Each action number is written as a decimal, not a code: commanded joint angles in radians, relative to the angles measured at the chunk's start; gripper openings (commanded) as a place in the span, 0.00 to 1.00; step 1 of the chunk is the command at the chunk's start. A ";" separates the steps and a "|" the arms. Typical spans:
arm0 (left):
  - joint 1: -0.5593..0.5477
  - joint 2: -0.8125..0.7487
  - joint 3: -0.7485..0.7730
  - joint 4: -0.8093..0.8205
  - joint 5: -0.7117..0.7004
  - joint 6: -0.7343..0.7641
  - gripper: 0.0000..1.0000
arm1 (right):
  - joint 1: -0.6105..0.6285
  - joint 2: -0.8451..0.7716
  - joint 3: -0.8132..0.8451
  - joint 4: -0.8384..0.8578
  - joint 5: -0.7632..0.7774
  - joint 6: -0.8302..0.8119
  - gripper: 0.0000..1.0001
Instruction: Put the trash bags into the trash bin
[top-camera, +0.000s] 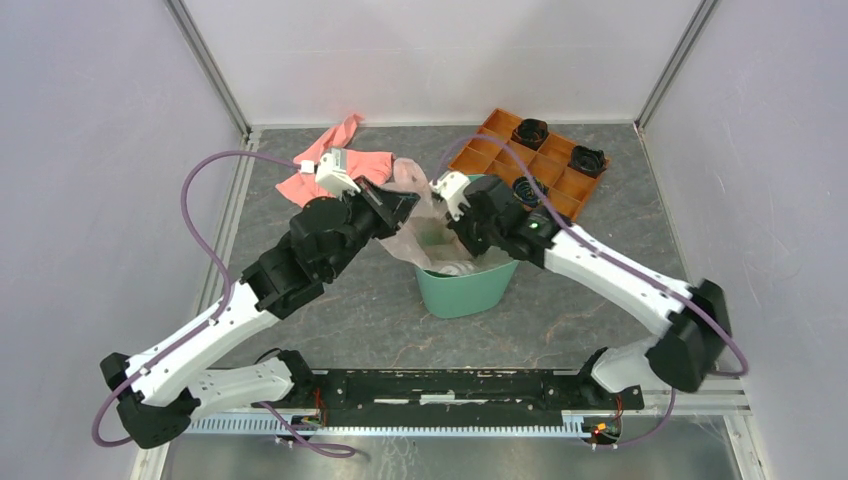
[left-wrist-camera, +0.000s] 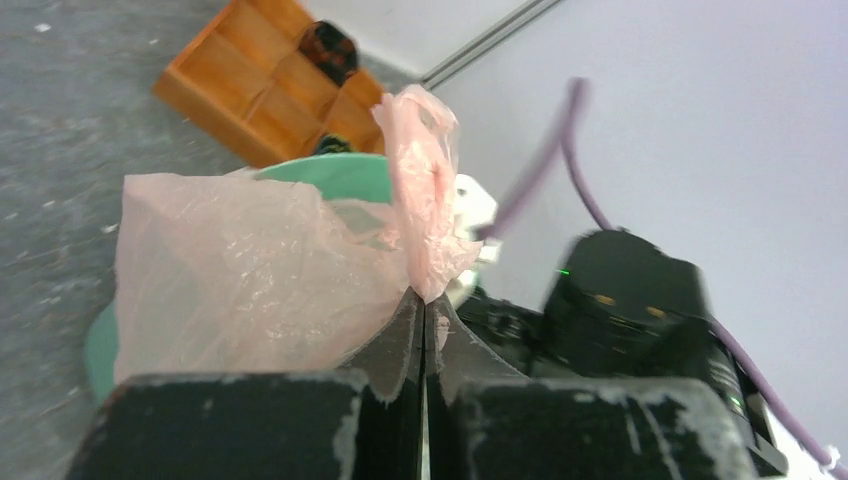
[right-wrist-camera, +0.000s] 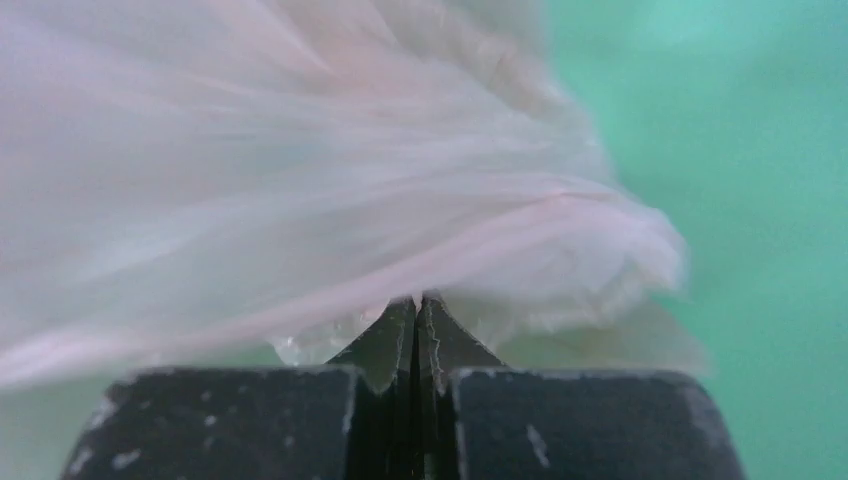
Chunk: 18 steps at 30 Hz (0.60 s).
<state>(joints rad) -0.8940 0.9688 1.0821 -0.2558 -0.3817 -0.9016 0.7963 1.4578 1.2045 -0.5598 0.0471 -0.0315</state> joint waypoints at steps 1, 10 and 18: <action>0.001 0.046 0.068 0.103 0.025 -0.040 0.02 | 0.003 -0.156 0.115 -0.032 0.032 -0.038 0.00; 0.062 0.123 0.002 0.216 0.003 -0.120 0.02 | -0.002 -0.374 0.097 0.012 0.264 -0.085 0.00; 0.162 0.243 0.006 0.299 0.226 -0.153 0.02 | -0.002 -0.664 -0.066 0.185 0.516 -0.184 0.00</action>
<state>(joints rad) -0.7776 1.2160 1.0885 -0.0303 -0.2604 -1.0195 0.7963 0.9154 1.2003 -0.4839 0.4007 -0.1402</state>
